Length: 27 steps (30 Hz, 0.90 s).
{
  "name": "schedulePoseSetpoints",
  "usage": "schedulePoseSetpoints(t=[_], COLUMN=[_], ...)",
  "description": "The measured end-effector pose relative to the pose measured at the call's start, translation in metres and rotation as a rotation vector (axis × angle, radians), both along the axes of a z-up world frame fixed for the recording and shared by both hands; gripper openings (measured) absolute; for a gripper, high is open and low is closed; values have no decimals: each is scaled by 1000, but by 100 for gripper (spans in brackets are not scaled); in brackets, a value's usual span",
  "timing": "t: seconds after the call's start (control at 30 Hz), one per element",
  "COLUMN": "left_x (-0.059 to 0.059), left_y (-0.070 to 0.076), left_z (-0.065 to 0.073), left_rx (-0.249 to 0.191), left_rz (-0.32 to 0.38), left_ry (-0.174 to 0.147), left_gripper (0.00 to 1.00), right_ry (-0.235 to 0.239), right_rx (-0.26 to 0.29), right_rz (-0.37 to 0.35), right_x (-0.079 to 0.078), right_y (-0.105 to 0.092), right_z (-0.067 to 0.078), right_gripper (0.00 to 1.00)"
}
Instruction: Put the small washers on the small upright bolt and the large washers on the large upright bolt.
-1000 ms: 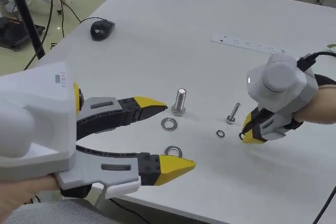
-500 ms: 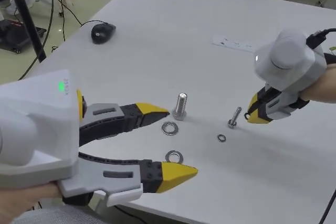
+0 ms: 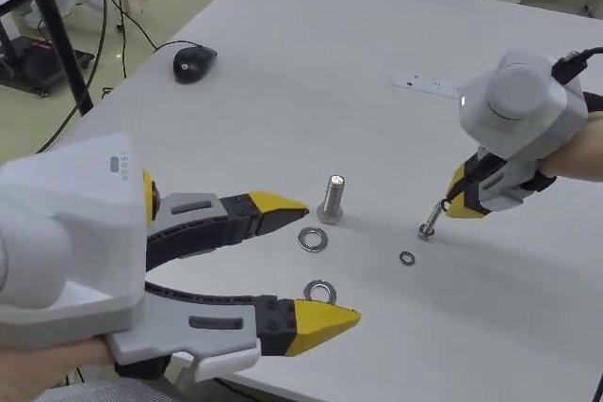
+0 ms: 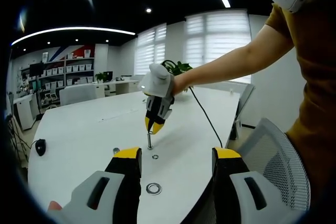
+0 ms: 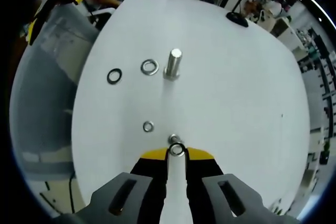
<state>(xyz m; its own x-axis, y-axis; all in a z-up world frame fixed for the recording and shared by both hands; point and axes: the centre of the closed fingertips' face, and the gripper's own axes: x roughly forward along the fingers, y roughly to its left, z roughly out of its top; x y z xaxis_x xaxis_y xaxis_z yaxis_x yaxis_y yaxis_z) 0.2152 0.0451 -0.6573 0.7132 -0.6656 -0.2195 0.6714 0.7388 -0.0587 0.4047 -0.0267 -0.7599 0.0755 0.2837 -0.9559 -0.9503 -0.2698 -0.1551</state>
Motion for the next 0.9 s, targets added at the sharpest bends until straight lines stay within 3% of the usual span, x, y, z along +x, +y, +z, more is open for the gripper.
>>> schedulePoseSetpoints(t=[0.53,0.9], left_x=[4,6], left_y=[3,1], left_z=[-3,-7], left_rx=[-3,-7], left_rz=[10,5], left_ry=[4,14], left_gripper=[52,52], right_ry=[10,22], right_rx=[-38,-57], right_rz=[39,52], right_x=[1,4], right_y=[6,6], right_z=[-13,-44], right_gripper=[12,13])
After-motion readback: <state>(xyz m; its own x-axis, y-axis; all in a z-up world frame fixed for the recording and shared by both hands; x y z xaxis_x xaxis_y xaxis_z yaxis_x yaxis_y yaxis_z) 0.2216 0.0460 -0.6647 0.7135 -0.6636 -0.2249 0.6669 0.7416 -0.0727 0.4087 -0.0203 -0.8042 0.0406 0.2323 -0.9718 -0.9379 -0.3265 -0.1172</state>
